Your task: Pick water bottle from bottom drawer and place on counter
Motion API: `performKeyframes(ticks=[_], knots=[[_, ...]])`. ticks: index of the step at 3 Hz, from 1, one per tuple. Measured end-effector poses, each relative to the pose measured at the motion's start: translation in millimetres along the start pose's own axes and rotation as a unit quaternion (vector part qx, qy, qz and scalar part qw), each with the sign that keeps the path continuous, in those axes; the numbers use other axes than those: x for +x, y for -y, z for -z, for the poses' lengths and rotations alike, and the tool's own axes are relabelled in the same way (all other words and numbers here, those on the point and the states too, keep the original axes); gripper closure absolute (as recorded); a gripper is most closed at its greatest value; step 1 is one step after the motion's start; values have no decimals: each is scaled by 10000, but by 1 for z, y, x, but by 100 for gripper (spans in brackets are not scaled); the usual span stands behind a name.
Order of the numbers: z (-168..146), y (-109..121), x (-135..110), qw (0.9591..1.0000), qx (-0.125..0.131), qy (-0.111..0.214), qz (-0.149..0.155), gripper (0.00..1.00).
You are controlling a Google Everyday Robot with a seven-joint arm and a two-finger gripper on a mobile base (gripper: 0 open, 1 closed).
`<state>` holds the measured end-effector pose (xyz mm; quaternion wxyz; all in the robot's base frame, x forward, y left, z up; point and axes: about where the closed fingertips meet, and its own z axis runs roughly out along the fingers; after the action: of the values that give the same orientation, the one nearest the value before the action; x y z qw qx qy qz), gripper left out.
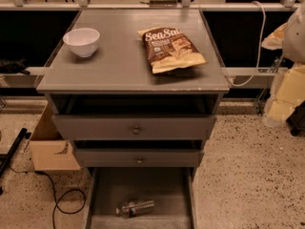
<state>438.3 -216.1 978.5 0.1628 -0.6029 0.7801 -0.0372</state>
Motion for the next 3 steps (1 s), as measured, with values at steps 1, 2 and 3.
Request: performKeyframes(ticks=[1,2,3], knots=[[-4,10,-1,10000,1,61,-2,0],[-20,22,2,9997,-156,164,-48,0],[-46,24,17,9968,-567,537,-184,0]])
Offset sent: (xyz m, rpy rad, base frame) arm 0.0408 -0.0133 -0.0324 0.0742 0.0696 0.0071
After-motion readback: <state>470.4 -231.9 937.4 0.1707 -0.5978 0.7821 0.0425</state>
